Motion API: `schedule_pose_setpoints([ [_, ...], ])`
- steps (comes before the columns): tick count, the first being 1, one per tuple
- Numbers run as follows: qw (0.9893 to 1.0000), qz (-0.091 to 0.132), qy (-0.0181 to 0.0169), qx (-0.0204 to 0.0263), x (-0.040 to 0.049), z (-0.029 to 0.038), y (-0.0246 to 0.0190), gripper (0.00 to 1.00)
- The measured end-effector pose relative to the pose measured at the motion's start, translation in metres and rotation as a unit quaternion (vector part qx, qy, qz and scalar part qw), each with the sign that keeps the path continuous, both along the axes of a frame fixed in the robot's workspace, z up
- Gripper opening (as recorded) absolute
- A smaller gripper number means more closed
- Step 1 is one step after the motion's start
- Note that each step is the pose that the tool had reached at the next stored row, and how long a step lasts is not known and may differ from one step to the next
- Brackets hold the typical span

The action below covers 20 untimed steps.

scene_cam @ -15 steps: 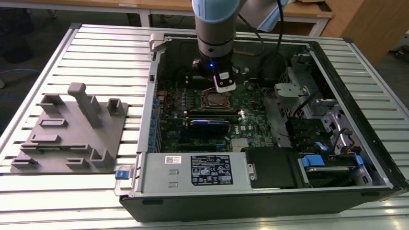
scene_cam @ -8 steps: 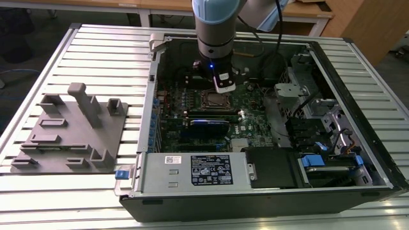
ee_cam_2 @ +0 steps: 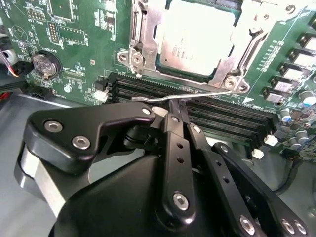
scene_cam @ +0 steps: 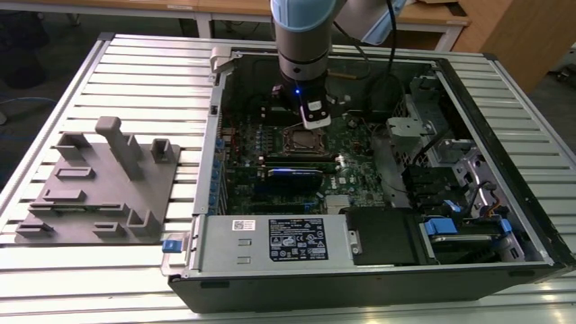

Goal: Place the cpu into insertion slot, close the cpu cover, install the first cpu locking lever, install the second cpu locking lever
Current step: 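Install the first cpu locking lever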

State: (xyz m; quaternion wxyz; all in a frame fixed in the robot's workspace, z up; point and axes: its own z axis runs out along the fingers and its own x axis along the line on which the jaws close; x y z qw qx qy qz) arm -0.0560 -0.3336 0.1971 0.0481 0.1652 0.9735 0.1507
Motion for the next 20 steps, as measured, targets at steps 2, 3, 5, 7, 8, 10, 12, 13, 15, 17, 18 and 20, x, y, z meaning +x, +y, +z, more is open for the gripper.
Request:
schedule_pose_setpoints([
  [2,1.0000,0.000,0.0000,-0.0005,0.0000,0.0000,0.0001,0.10],
  [3,1.0000,0.000,0.0000,-0.0006,0.0000,0.0000,0.0001,0.10],
  [5,1.0000,0.000,0.0000,-0.0007,0.0000,0.0000,0.0001,0.10],
  [7,1.0000,0.000,0.0001,-0.0007,0.0000,0.0017,0.0002,0.10],
  [8,1.0000,0.000,0.0001,-0.0007,0.0000,0.0036,0.0002,0.10],
  [10,1.0000,0.000,0.0000,-0.0006,0.0000,0.0084,0.0002,0.10],
  [12,1.0000,0.000,0.0000,0.0001,0.0000,0.0130,0.0002,0.10],
  [13,1.0000,0.000,0.0000,0.0008,0.0000,0.0145,0.0001,0.10],
  [15,1.0000,0.000,0.0000,0.0038,0.0000,0.0166,0.0002,0.10],
  [17,1.0000,0.000,0.0000,0.0057,0.0000,0.0194,0.0002,0.10],
  [18,1.0000,0.000,0.0000,0.0065,0.0000,0.0212,0.0002,0.10],
  [20,1.0000,0.000,0.0001,0.0077,0.0000,0.0250,0.0002,0.10],
])
